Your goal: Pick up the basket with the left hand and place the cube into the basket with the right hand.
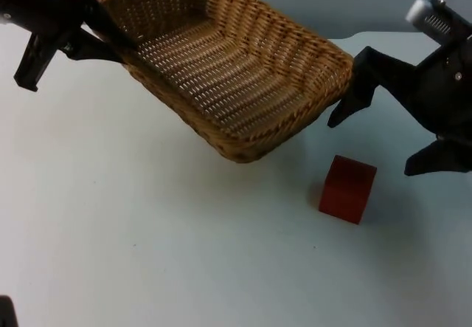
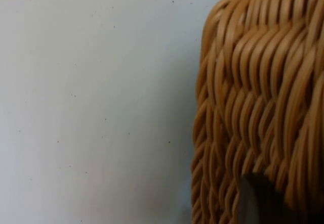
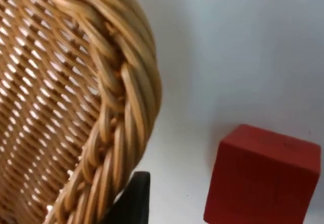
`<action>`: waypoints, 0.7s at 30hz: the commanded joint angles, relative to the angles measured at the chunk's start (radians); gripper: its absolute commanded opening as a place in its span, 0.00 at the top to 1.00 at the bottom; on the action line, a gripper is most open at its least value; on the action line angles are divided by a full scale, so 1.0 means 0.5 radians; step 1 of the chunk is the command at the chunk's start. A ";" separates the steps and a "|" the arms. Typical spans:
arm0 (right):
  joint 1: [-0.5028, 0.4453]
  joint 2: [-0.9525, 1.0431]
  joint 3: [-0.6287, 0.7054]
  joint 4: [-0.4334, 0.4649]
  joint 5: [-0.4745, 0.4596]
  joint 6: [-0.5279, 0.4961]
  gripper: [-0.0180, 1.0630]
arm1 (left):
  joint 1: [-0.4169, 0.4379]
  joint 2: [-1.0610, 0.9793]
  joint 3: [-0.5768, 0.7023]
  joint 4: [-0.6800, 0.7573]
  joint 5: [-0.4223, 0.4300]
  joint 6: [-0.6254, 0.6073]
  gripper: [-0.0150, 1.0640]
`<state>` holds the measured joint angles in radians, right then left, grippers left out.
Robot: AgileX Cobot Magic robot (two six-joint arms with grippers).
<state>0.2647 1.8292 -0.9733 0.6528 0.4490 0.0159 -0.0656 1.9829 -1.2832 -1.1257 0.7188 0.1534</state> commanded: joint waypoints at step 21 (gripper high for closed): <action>0.148 0.045 0.308 0.475 -0.506 -0.410 0.01 | -0.015 -0.034 -0.021 -0.039 0.073 0.006 0.99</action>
<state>0.3346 1.8463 -0.8228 0.8574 0.2122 -0.1518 -0.0680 1.9829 -1.2832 -1.1197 0.7373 0.1573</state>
